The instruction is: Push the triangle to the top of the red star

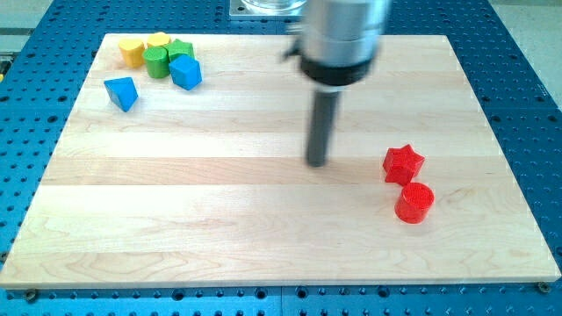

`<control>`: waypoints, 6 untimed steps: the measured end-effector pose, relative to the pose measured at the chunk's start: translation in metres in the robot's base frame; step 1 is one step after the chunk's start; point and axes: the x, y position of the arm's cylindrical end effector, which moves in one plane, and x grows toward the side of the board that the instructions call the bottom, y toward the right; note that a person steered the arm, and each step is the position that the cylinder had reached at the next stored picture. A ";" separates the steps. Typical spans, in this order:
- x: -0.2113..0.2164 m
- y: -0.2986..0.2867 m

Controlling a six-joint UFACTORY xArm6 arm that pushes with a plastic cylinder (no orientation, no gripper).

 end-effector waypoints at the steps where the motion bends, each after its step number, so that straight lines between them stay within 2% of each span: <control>1: 0.004 -0.148; 2: -0.012 -0.252; 4: -0.118 -0.256; 5: -0.129 -0.255; 6: -0.132 -0.220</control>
